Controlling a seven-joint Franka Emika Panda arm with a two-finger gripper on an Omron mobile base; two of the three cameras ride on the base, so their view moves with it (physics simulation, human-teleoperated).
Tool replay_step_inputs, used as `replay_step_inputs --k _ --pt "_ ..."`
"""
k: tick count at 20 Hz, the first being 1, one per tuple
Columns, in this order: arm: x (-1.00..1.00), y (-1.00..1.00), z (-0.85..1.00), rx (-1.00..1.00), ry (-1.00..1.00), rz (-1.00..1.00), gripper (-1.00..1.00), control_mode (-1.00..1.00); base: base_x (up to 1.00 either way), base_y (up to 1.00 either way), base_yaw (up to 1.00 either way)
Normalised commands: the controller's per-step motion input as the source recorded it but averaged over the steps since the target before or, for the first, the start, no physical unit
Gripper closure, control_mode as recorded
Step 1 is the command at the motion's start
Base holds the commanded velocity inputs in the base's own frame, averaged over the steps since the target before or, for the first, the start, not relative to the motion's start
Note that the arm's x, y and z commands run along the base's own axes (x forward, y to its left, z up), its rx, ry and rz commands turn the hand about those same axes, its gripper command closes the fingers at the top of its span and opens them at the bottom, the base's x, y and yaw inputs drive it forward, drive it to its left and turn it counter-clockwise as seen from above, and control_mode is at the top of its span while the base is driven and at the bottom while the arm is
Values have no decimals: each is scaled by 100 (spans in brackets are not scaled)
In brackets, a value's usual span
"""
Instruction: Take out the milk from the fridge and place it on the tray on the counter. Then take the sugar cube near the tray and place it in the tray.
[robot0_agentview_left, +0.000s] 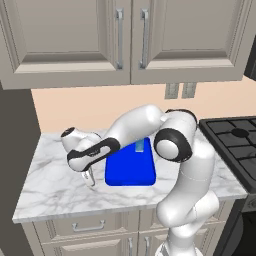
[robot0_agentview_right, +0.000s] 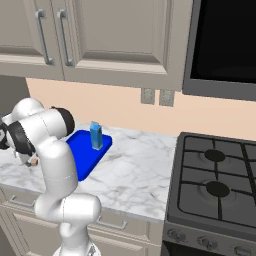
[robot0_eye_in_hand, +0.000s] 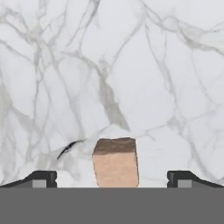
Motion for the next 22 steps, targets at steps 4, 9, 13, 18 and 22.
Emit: replay_step_inputs --k 4,9,13,18,22 --pt "11 0 -16 0 0 0 -100 -100 0 0 0" --pt "8 0 -16 0 0 0 -100 -100 0 0 0" --pt "0 9 -13 0 0 0 -100 -100 0 0 0" --pt "0 15 -16 0 0 0 100 -100 0 0 0" --pt "0 11 -14 0 0 0 100 -100 0 0 0"
